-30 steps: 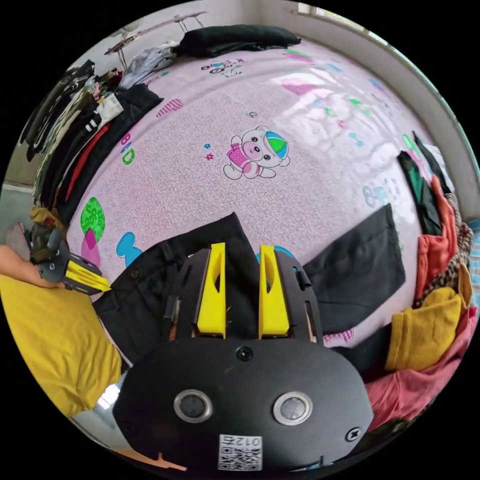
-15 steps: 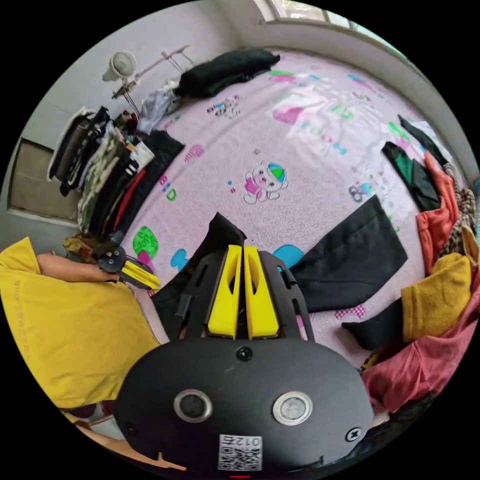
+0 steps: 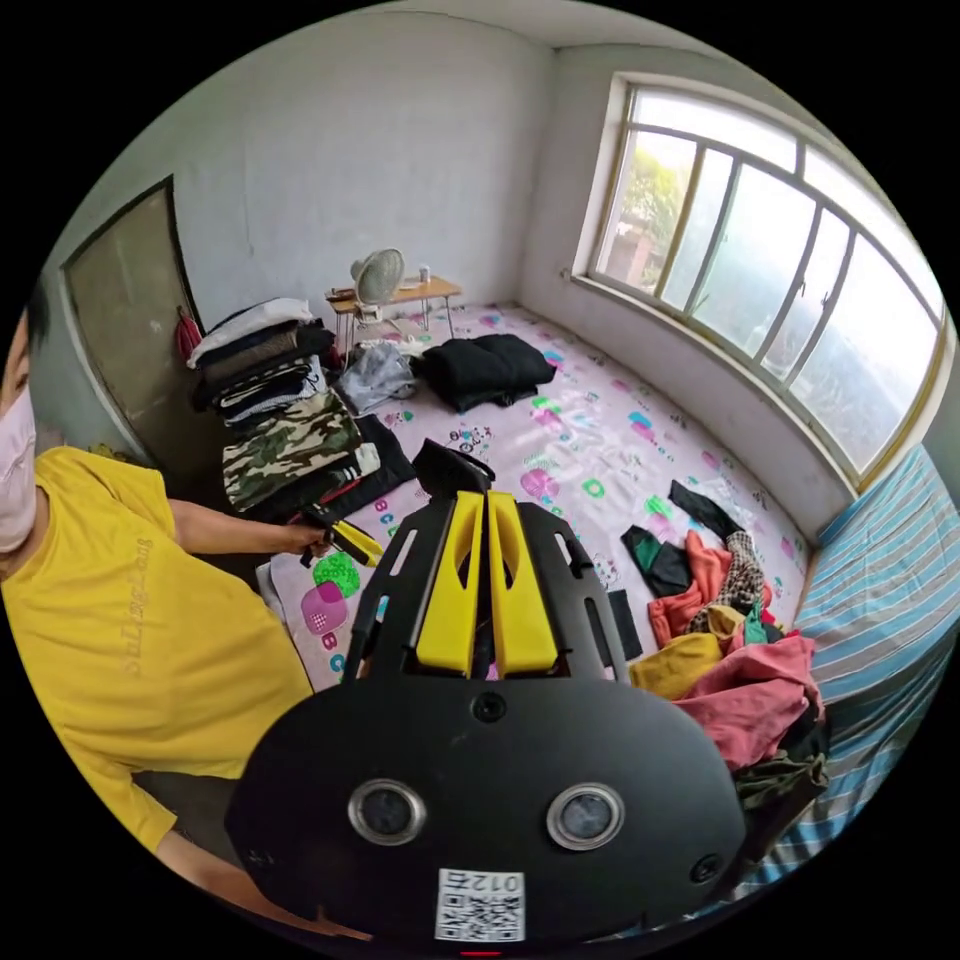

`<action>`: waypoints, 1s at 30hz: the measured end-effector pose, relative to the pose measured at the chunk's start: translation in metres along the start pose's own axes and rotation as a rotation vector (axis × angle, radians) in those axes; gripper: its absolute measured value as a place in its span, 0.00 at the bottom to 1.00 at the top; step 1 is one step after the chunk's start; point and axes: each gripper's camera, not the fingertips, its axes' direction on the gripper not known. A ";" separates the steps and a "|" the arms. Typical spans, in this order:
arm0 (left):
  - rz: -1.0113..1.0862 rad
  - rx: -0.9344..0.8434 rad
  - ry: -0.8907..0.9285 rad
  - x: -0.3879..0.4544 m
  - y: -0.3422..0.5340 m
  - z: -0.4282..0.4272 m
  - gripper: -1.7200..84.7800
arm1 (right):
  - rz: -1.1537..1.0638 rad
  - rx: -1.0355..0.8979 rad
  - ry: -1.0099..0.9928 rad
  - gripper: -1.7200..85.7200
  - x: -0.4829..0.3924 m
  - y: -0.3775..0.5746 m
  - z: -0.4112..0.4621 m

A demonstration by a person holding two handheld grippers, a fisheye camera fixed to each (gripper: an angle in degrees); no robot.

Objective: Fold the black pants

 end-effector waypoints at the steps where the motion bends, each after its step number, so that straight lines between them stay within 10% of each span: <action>1: 0.028 0.037 0.010 0.009 -0.011 -0.013 0.23 | -0.013 0.023 0.010 0.02 -0.018 0.007 -0.017; 12: 0.453 0.202 0.257 0.086 -0.029 -0.118 0.25 | 0.025 0.180 -0.038 0.03 -0.145 0.113 -0.103; 15: 0.709 0.089 0.073 0.162 0.000 -0.107 0.04 | 0.073 0.205 -0.045 0.03 -0.164 0.146 -0.108; 30: 0.931 0.501 -0.210 0.377 -0.050 -0.278 0.02 | 0.299 0.479 0.127 0.03 -0.228 0.294 -0.197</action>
